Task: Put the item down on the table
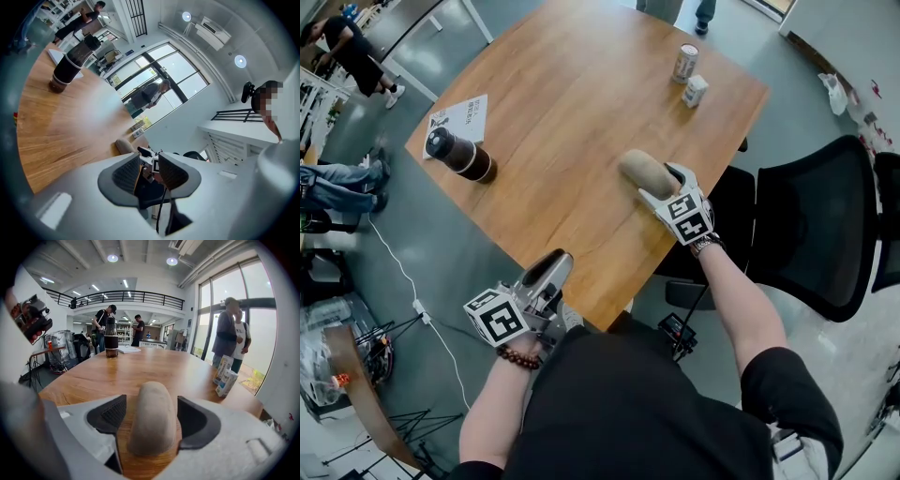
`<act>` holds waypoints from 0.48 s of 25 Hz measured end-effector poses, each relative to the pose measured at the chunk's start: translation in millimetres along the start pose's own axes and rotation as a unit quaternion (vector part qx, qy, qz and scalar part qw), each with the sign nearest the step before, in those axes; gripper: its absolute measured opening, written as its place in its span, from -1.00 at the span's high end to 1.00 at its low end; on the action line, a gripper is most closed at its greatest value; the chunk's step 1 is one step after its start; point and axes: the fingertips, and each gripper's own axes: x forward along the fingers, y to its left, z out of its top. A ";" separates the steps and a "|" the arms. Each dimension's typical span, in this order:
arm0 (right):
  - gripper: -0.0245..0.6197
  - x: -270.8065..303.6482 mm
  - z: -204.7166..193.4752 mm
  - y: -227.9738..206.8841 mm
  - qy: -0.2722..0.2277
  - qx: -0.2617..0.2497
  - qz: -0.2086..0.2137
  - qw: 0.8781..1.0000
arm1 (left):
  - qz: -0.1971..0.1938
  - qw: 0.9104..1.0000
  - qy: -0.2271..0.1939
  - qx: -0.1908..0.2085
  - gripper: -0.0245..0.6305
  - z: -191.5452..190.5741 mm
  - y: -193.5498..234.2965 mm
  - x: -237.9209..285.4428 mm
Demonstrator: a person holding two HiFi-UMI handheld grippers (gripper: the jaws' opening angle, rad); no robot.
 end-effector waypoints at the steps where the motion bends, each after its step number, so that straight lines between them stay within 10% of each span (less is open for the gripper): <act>1: -0.07 -5.1 6.1 2.2 -0.008 0.000 -0.004 1.000 | -0.002 1.000 0.003 0.003 0.53 -0.1 -0.6 0.9; 12: 0.35 -83.7 61.9 58.0 -0.073 0.036 -0.049 0.995 | -0.048 0.996 0.026 0.071 0.93 5.3 -9.6 12.5</act>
